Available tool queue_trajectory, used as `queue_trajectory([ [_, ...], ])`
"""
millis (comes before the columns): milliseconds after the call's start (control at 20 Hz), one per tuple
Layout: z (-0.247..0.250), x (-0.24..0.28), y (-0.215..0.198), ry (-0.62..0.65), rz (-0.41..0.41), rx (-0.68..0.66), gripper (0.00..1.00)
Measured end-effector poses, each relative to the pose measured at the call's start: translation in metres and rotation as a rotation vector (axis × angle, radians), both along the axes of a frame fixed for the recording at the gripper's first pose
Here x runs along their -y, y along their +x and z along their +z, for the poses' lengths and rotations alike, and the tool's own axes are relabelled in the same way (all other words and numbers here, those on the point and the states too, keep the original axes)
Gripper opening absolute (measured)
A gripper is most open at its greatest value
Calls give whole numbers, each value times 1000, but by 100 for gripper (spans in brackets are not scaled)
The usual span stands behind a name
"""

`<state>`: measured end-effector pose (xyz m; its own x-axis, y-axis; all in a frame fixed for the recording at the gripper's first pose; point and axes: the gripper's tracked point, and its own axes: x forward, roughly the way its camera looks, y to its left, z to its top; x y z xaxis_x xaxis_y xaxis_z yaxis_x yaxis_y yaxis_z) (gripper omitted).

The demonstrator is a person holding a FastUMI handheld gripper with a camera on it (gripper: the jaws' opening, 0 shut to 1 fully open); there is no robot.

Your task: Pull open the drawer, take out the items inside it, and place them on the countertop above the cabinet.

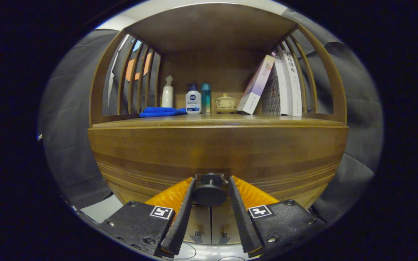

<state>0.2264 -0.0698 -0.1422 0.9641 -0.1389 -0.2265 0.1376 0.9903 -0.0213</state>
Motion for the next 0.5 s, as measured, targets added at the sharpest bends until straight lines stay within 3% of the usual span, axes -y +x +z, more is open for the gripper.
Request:
queue_trajectory([
  [200, 0, 2, -1, 34, -20, 7, 48],
  [500, 1, -1, -17, 19, -20, -17, 41],
])
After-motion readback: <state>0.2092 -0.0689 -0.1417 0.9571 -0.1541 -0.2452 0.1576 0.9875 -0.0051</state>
